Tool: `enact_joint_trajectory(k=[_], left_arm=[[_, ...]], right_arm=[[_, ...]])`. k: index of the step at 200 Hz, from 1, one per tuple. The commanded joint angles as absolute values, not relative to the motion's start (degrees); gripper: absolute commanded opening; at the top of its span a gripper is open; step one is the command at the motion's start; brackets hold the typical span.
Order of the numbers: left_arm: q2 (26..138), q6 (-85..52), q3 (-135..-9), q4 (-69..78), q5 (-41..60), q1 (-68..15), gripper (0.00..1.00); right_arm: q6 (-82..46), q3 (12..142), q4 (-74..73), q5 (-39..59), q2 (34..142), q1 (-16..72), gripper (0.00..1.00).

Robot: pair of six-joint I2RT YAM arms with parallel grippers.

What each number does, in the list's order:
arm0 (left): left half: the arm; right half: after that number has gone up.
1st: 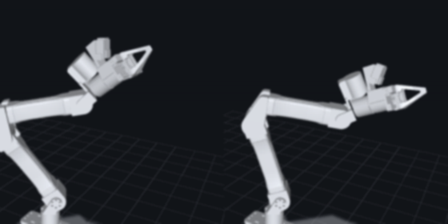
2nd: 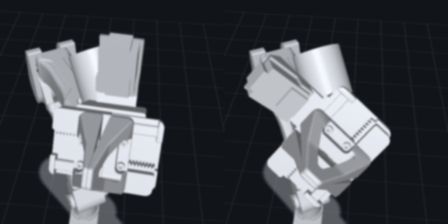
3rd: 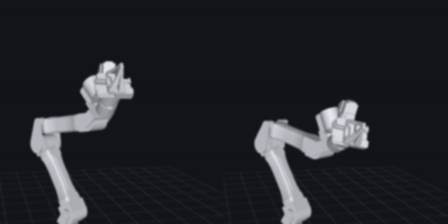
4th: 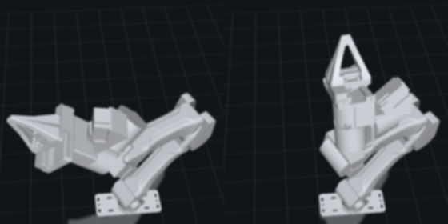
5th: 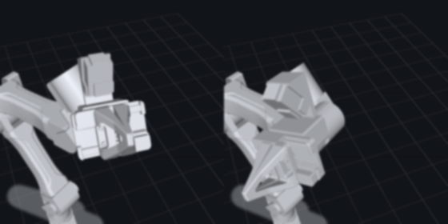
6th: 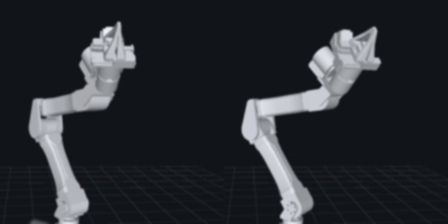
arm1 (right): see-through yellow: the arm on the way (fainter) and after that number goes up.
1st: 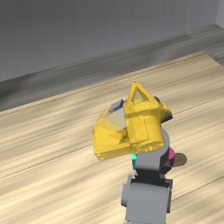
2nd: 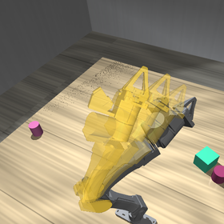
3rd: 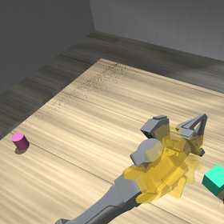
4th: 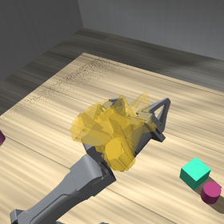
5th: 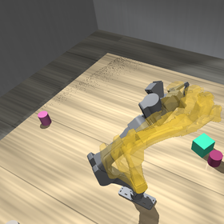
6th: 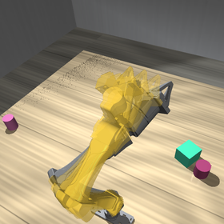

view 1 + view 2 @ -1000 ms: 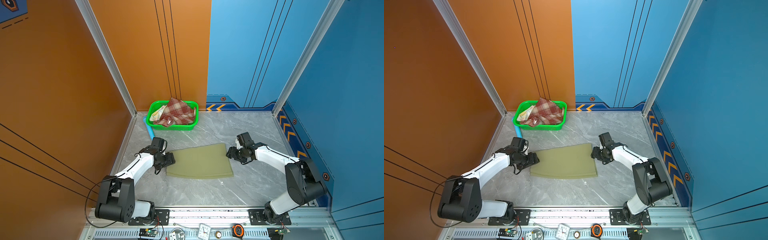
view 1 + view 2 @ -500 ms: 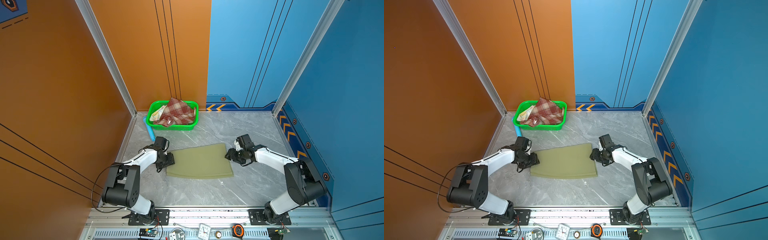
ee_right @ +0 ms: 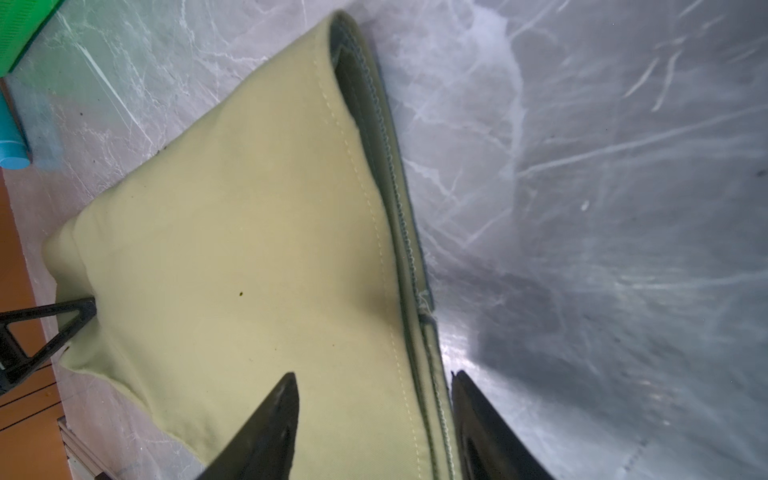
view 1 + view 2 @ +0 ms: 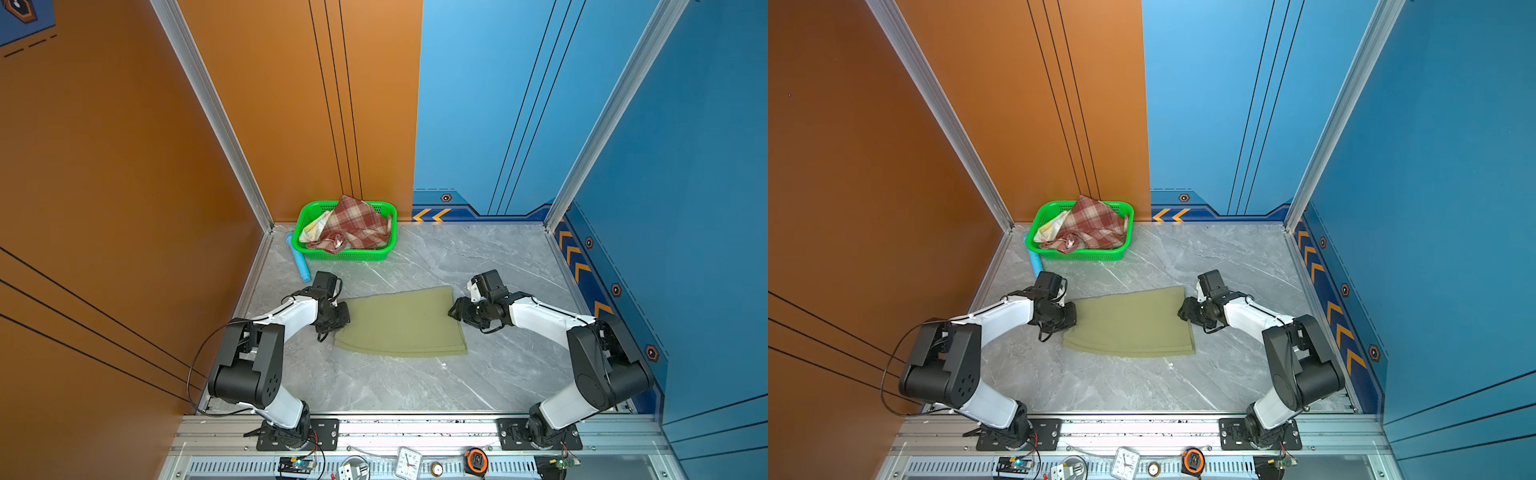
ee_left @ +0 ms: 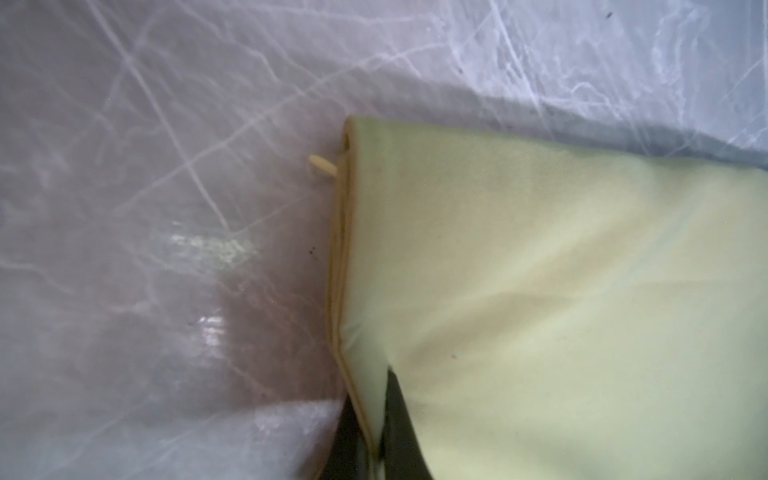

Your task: Fold and stack the skirts

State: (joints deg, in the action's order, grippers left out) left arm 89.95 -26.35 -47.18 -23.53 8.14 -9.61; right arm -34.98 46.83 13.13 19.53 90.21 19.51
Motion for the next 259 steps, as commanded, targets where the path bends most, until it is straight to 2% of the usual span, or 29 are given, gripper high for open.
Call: enact_joint_trajectory(k=[1, 31, 46, 59, 105, 133, 194, 259], left_arm=[[89.7, -26.1, -49.0, -23.7, 3.8, -10.4, 0.00], [88.7, -24.2, -52.8, -27.3, -0.2, -12.5, 0.00], [88.7, -23.2, -54.9, -29.5, -2.3, -13.8, 0.00], [89.0, -22.5, -57.0, -31.6, -4.9, -15.2, 0.00], [89.7, -21.1, -66.1, -39.7, -16.4, -21.7, 0.00], [91.7, -19.7, -72.5, -44.9, -24.1, -27.7, 0.00], [101.7, -19.0, -87.5, -55.1, -35.2, -42.9, 0.00], [118.2, -18.7, -104.6, -60.7, -33.6, -54.8, 0.00]], right_arm=[[-36.6, 44.8, 10.0, 20.0, 89.9, 18.8, 0.58], [-37.7, 42.8, 6.3, 19.4, 90.5, 18.7, 0.55], [-38.7, 41.8, 4.0, 19.9, 90.9, 18.7, 0.50], [-40.0, 40.7, 1.5, 20.4, 91.1, 18.8, 0.44], [-43.5, 37.2, -6.1, 20.8, 92.6, 20.1, 0.13], [-45.9, 35.4, -11.4, 19.9, 93.3, 21.5, 0.04], [-52.6, 33.2, -21.7, 16.4, 95.3, 25.0, 0.00], [-60.5, 29.4, -30.6, 11.1, 96.8, 26.4, 0.00]])
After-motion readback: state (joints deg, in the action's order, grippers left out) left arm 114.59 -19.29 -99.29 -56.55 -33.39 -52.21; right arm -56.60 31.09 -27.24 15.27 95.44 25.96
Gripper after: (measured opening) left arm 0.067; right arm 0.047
